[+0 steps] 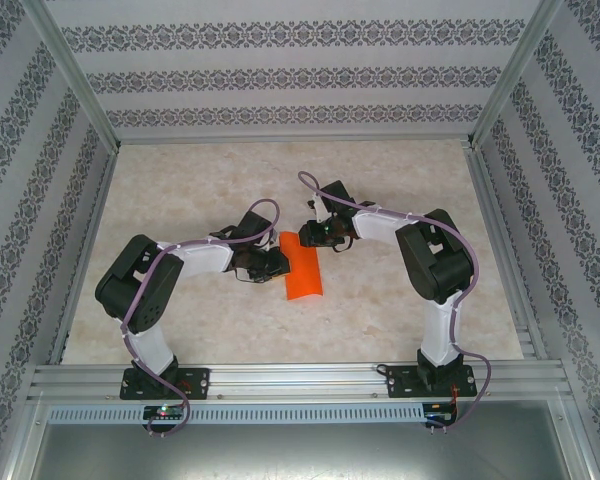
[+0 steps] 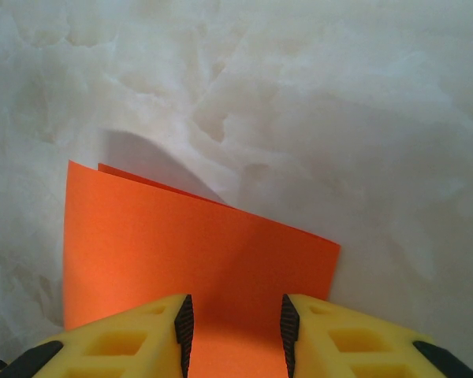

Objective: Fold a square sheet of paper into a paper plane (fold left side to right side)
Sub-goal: Third fold the triangle at the center of the table.

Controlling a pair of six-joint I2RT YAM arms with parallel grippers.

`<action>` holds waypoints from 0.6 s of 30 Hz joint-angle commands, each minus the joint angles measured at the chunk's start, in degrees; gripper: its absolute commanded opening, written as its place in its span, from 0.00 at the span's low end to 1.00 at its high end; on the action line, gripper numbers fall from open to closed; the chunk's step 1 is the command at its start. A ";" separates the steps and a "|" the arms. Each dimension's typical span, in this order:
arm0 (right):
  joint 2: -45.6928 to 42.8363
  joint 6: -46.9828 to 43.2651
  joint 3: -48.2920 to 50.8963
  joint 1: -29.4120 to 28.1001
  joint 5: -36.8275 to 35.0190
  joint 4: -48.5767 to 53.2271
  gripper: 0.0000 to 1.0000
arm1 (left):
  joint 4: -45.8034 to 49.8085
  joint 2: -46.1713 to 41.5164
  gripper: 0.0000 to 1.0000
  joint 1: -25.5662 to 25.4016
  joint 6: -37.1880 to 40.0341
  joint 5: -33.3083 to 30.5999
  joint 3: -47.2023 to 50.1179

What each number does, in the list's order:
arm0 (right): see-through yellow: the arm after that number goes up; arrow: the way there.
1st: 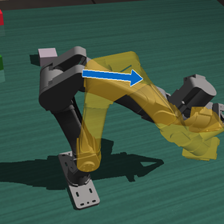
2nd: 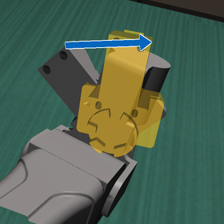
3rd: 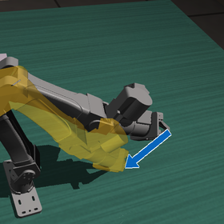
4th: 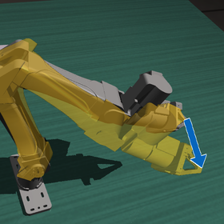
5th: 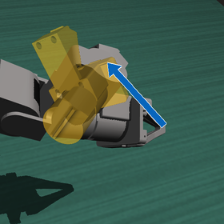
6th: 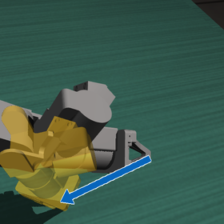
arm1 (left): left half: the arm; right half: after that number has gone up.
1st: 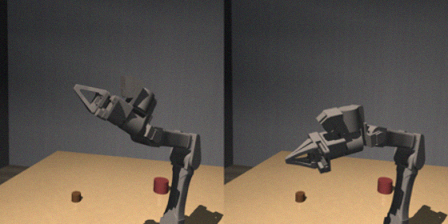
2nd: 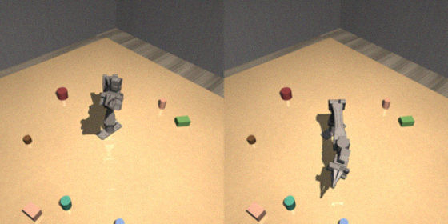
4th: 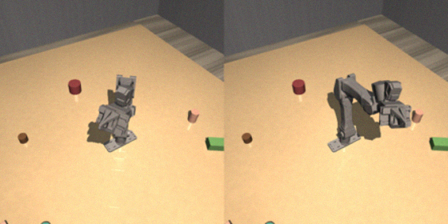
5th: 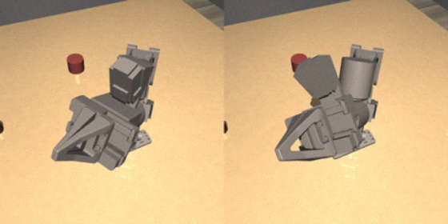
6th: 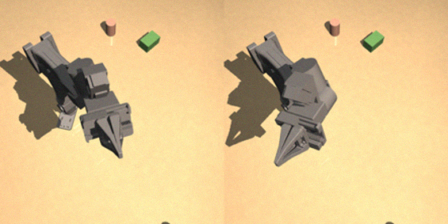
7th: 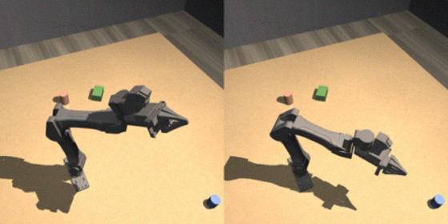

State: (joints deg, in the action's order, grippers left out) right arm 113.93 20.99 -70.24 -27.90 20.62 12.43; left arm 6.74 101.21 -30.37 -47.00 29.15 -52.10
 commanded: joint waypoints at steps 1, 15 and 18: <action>0.69 -0.87 -0.08 -0.14 -1.36 1.55 0.38 | -0.99 -1.53 0.18 -0.59 -0.15 0.21 0.39; -3.90 -1.86 1.86 0.98 -0.23 -1.96 0.52 | 0.20 -3.62 0.02 -0.66 -1.86 -0.38 1.61; -7.87 -3.82 3.68 1.44 -1.14 -3.76 0.60 | 0.45 -3.87 0.00 -0.66 -2.62 -0.40 1.46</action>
State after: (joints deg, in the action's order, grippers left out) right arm 111.35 19.62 -68.23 -27.20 20.45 10.76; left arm 6.79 99.37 -30.39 -48.38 29.10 -50.94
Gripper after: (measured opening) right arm 0.590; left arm 0.062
